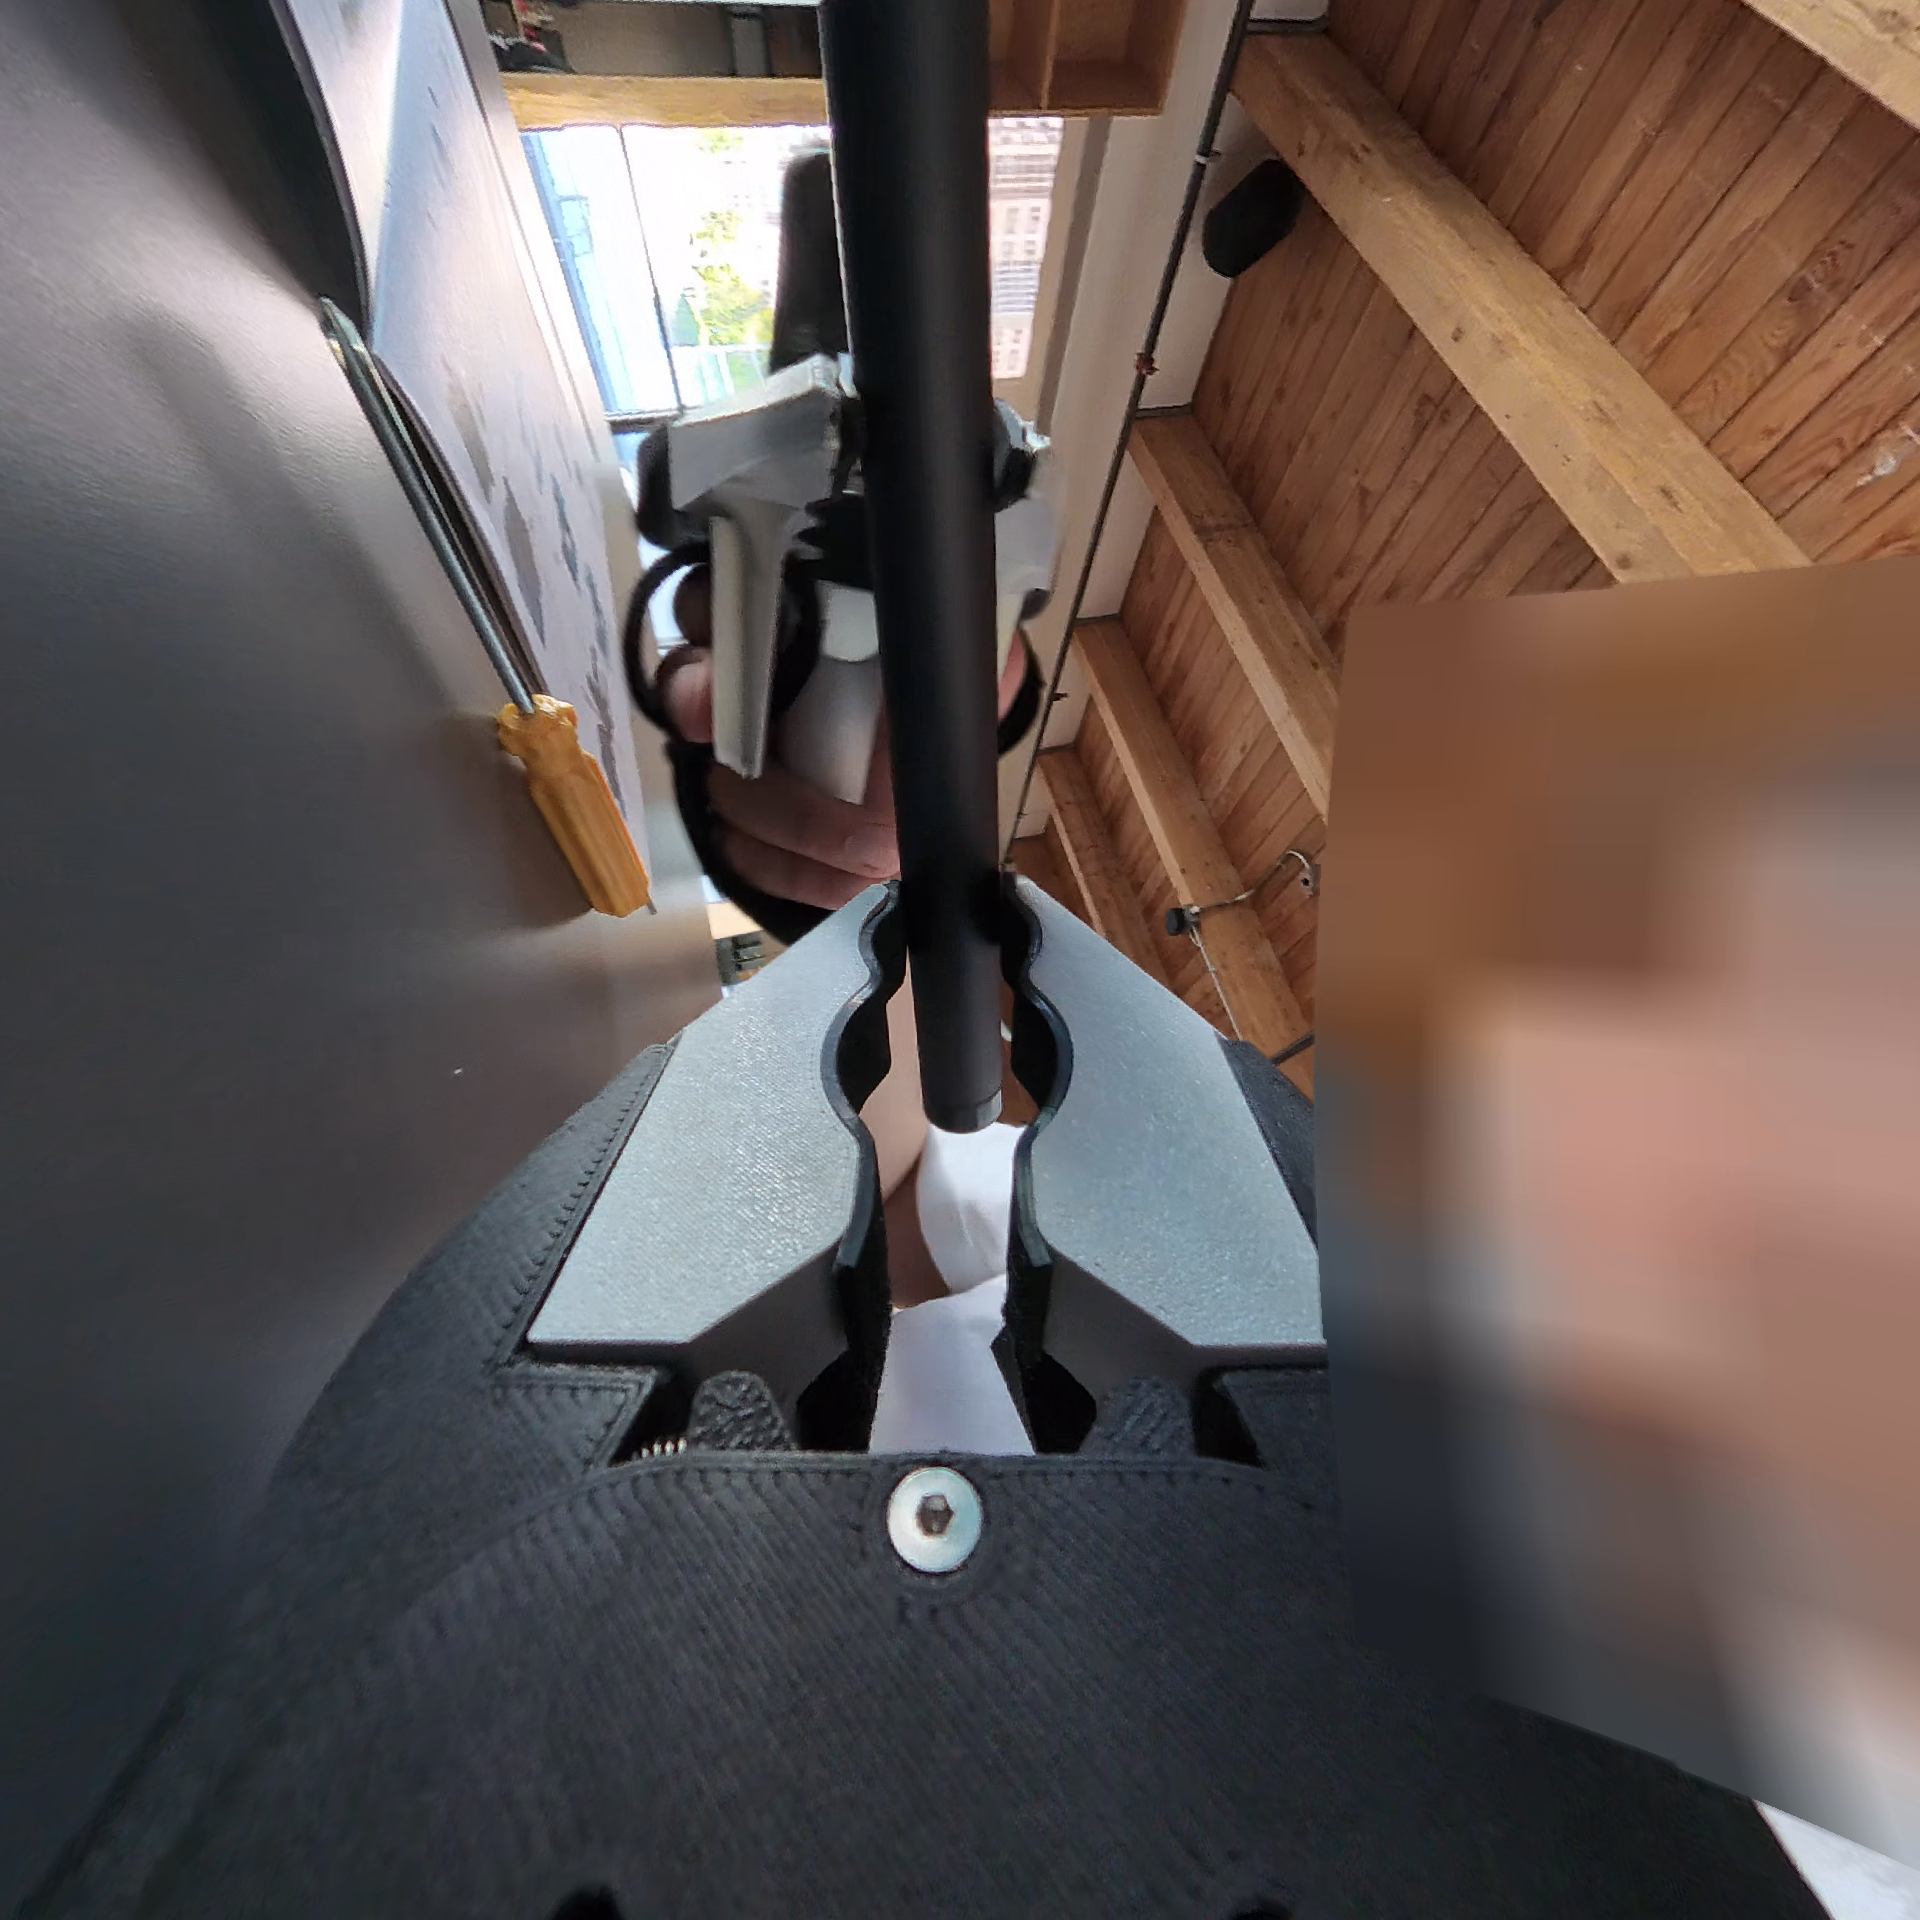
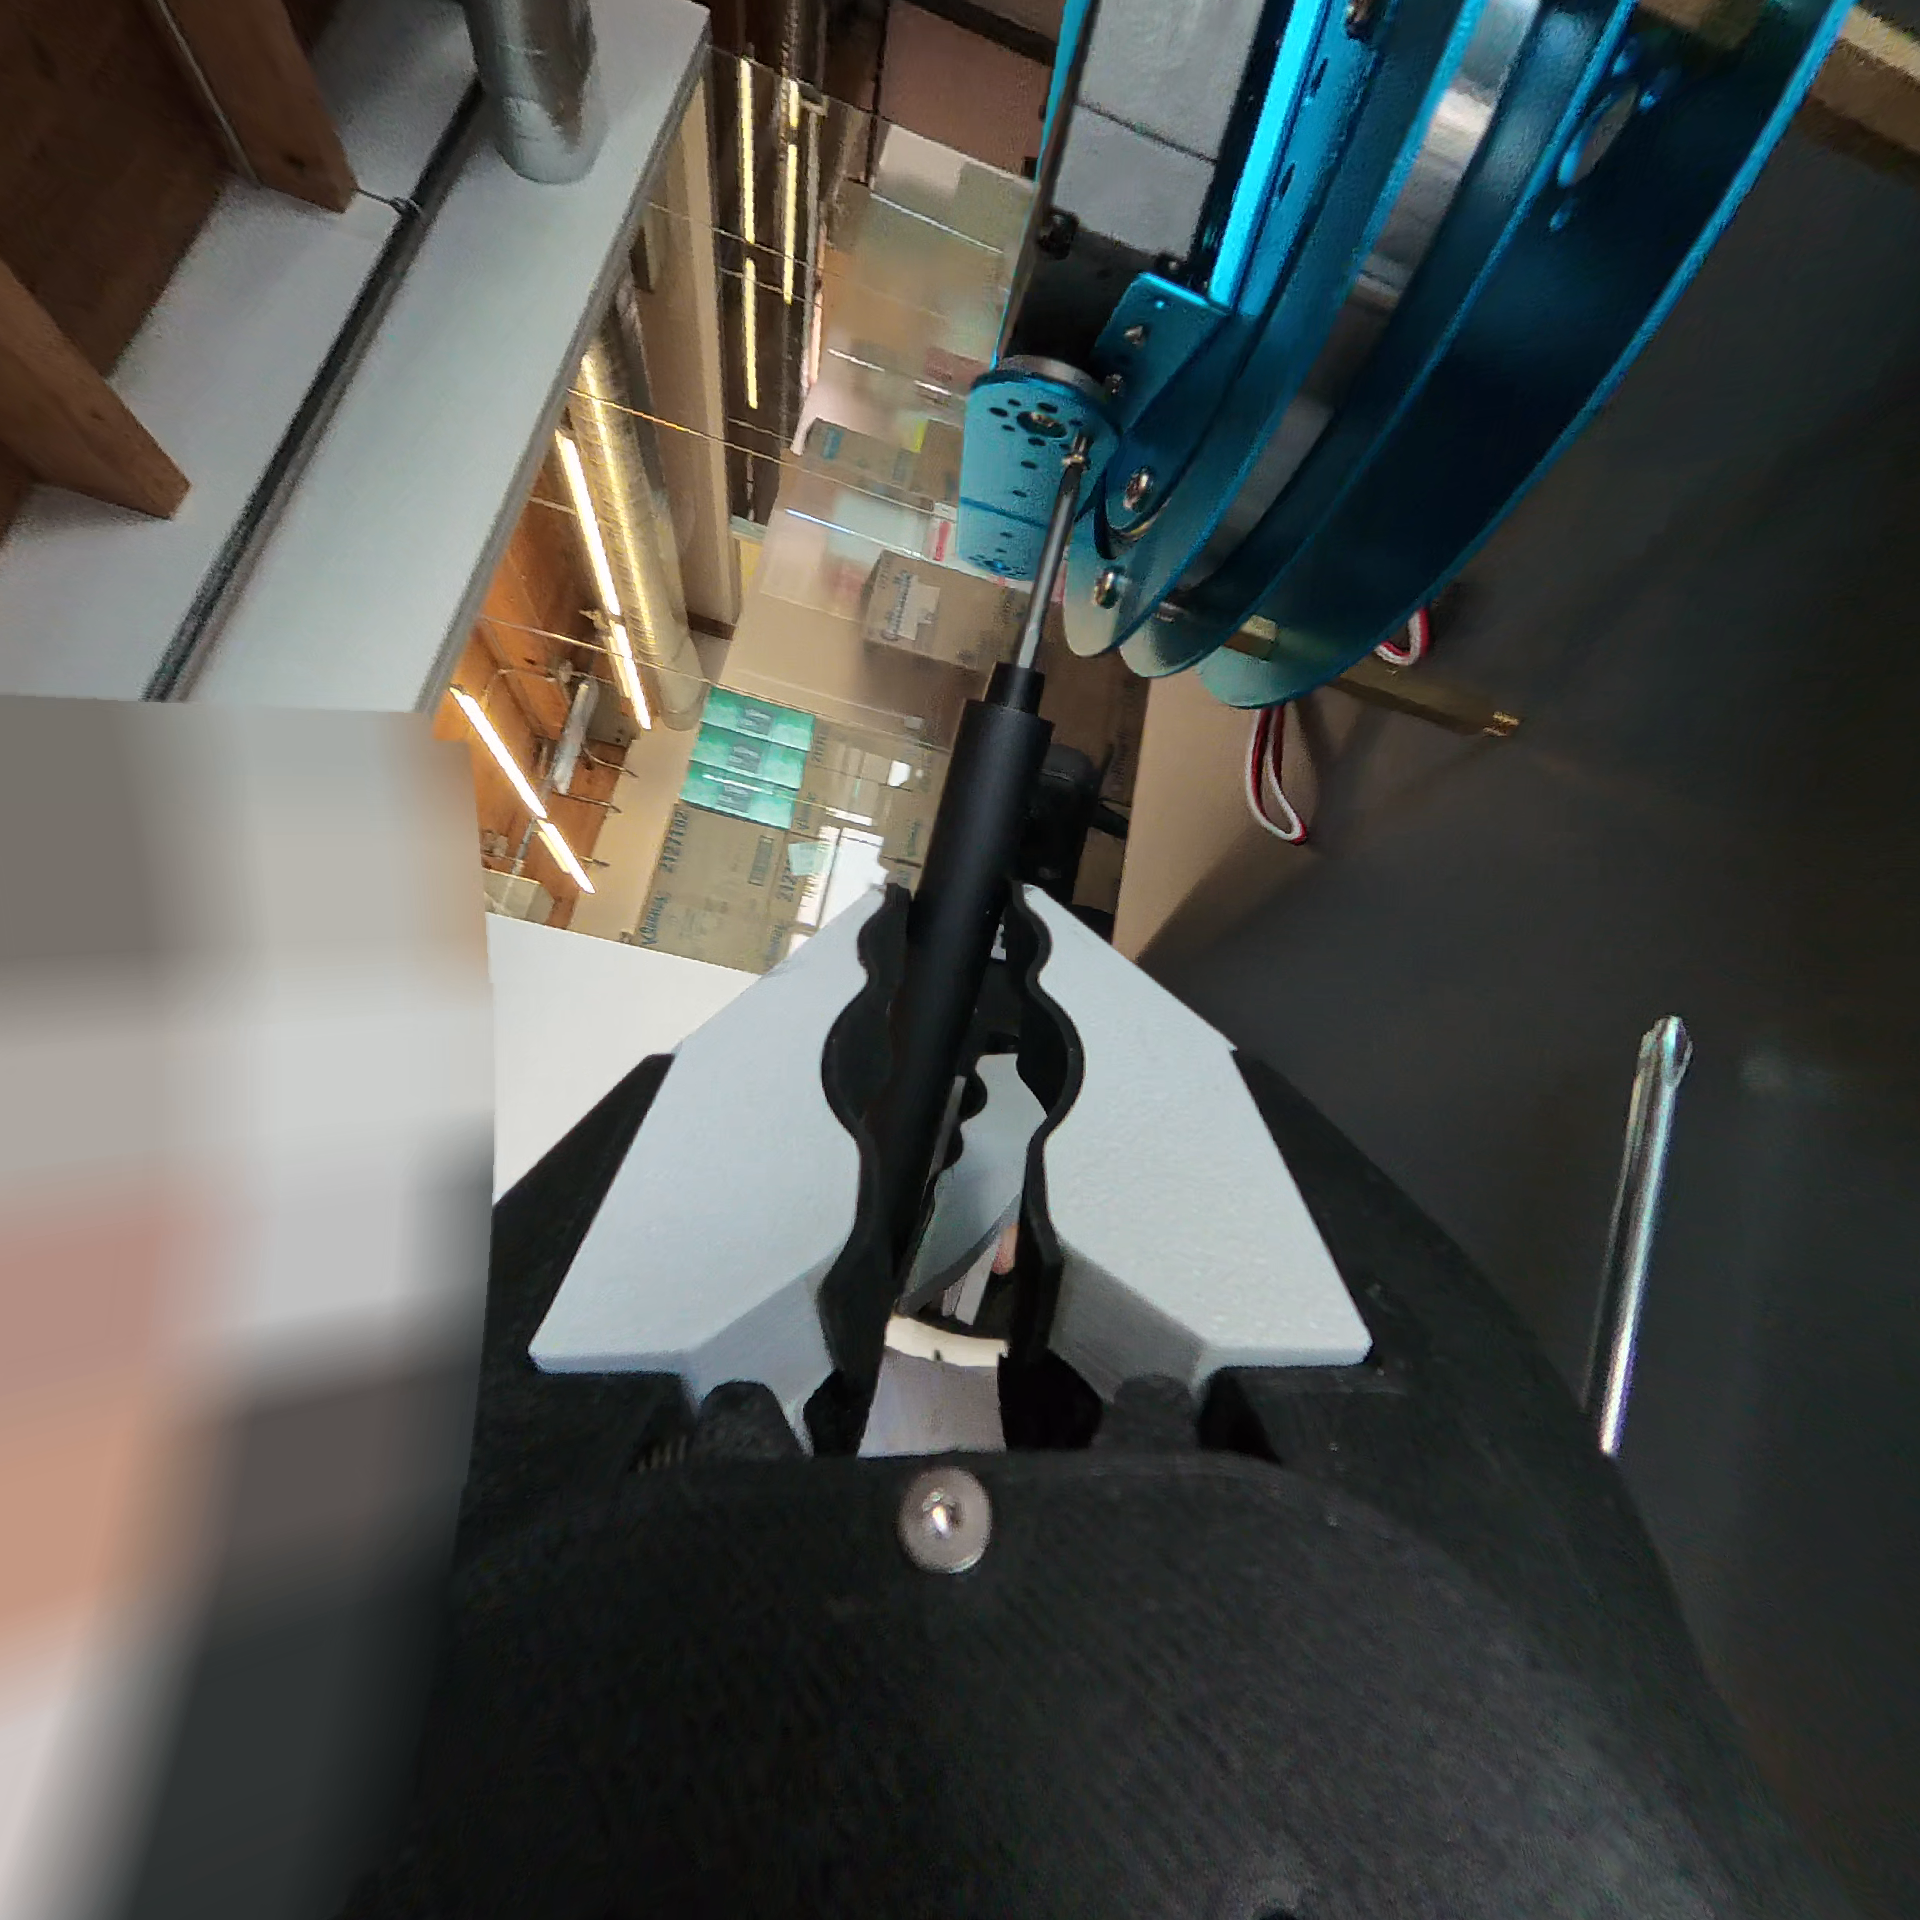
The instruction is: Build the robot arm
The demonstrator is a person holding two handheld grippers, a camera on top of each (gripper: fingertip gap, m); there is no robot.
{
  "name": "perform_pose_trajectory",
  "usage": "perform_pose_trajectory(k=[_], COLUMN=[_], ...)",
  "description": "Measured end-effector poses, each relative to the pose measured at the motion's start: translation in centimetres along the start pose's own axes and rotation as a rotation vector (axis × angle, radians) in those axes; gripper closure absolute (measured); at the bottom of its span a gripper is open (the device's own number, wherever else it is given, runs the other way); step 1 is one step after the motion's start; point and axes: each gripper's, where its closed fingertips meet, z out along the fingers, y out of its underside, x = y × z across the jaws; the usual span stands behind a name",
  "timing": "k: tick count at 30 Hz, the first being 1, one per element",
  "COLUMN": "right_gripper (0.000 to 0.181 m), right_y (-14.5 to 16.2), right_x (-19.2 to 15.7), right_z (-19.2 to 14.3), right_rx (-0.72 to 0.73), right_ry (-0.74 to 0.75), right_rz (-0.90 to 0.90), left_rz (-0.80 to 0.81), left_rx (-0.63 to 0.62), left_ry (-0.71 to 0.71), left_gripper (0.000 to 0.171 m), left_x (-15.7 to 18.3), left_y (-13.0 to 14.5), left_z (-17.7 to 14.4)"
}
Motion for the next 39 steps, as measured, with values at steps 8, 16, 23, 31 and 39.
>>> perform_pose_trajectory(k=[8,16,23,31,39], right_gripper=[0.164,0.163,0.163,0.169,0.162], right_y=[0.0,0.0,-0.1,-1.4,-1.2], right_x=[0.2,0.3,0.5,0.2,-0.6], right_z=[0.0,-0.1,-0.1,-0.8,-1.7], right_rx=[-0.04,-0.089,-0.134,0.005,0.042], right_ry=[0.16,0.324,0.458,0.347,0.31], right_rz=[-0.092,-0.21,-0.288,-0.222,-0.27], left_rz=[0.011,-0.064,-0.052,-0.003,0.033], left_rx=[0.001,0.037,0.035,0.028,0.017], left_ry=[-0.017,0.065,0.047,-0.063,-0.16], left_gripper=[0.155,0.155,0.155,0.155,0.155], left_x=[0.0,0.2,0.1,-0.7,-1.1], left_y=[0.0,-0.1,-0.2,-0.2,-0.3], left_z=[0.1,0.0,0.0,-0.3,-0.4])
